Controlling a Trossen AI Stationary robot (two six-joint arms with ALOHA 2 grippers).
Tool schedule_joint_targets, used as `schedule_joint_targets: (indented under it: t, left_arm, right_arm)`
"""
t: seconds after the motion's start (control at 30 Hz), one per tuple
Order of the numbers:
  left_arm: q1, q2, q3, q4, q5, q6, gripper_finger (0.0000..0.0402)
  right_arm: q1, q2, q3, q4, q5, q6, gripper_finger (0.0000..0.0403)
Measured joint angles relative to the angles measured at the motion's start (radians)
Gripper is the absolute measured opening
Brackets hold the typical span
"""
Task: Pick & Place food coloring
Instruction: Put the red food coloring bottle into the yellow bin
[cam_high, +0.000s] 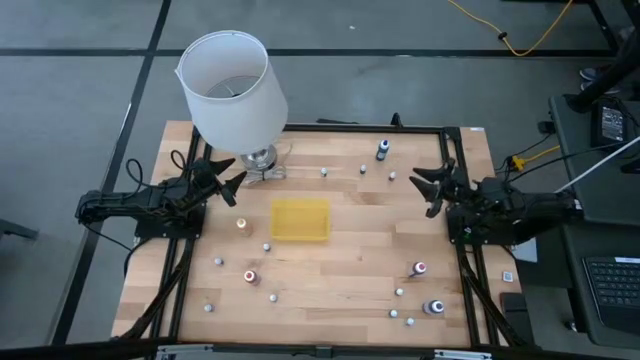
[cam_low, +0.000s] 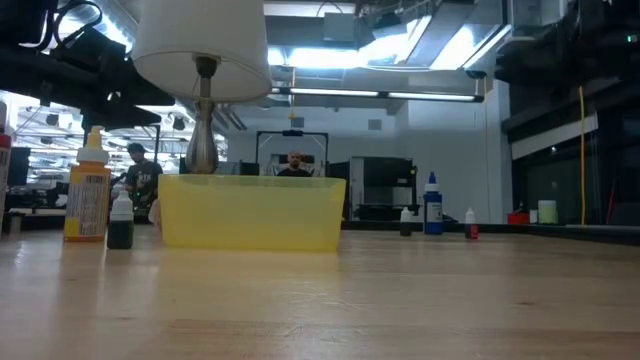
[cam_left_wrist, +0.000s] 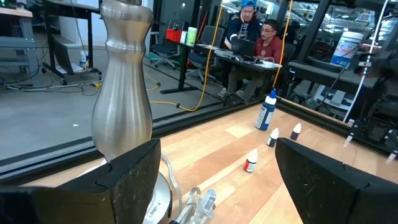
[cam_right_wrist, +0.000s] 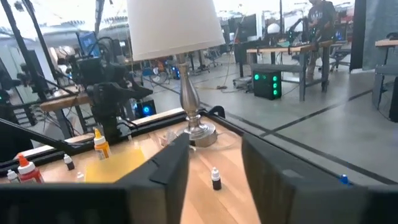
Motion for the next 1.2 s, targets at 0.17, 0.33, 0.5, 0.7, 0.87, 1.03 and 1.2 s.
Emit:
schedule_joint_targets:
  t: [0.17, 0.33, 0.5, 0.7, 0.87, 1.03, 1.2]
  left_arm:
    - [0.0, 0.0, 0.0, 0.0, 0.0, 0.0, 0.0312]
    - [0.0, 0.0, 0.0, 0.0, 0.0, 0.0, 0.0311]
    - [0.0, 0.0, 0.0, 0.0, 0.0, 0.0, 0.0312]
    - [0.0, 0.0, 0.0, 0.0, 0.0, 0.0, 0.0311]
    - [0.0, 0.0, 0.0, 0.0, 0.0, 0.0, 0.0313]
    - [0.0, 0.0, 0.0, 0.0, 0.0, 0.0, 0.0311]
    - [0.0, 0.0, 0.0, 0.0, 0.0, 0.0, 0.0312]
  right_arm:
    - [0.0, 0.12, 0.175, -0.106, 0.043, 0.086, 0.0191]
    - [0.0, 0.261, 0.38, -0.221, 0.104, 0.087, 0.0199]
    - [0.0, 0.394, 0.591, -0.348, 0.192, 0.118, 0.0197]
    - [0.0, 0.526, 0.796, -0.438, 0.254, 0.116, 0.0182]
    - [0.0, 0.625, 0.935, -0.529, 0.303, 0.148, 0.0172]
    - [0.0, 0.721, 1.059, -0.699, 0.381, 0.263, 0.0171]
    - [-0.037, 0.801, 1.136, -0.867, 0.411, 0.424, 0.0171]
